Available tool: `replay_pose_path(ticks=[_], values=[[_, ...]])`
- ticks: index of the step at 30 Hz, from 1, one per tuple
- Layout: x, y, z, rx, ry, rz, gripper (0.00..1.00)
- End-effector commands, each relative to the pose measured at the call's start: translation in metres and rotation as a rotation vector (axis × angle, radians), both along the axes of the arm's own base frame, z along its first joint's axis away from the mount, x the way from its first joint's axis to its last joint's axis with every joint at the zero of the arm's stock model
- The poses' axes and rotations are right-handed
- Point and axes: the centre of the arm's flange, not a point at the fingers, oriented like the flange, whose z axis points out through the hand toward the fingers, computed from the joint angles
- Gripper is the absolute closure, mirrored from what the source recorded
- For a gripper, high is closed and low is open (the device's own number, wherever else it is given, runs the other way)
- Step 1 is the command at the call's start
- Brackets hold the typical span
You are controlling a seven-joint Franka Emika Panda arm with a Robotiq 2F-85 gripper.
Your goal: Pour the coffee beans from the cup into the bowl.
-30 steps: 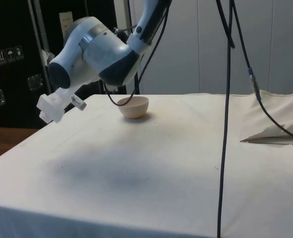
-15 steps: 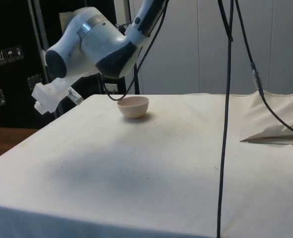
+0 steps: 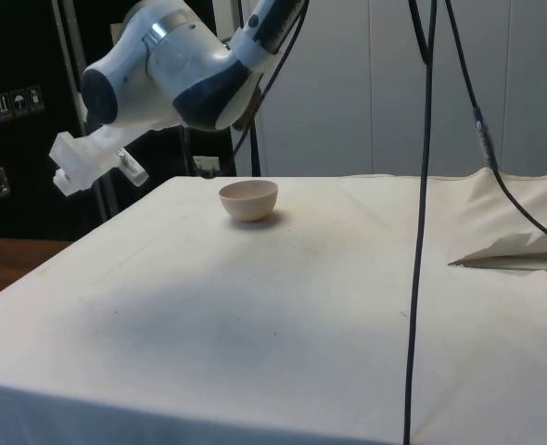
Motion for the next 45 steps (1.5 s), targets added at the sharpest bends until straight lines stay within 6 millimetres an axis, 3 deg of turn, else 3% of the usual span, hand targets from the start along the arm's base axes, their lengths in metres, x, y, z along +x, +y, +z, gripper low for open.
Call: replay_pose_path(ticks=[1, 45], values=[[0.000, 0.000, 0.003, 0.025, -0.006, 0.004, 1.00], [0.002, -0.007, 0.023, 0.245, -0.096, -0.057, 1.00]])
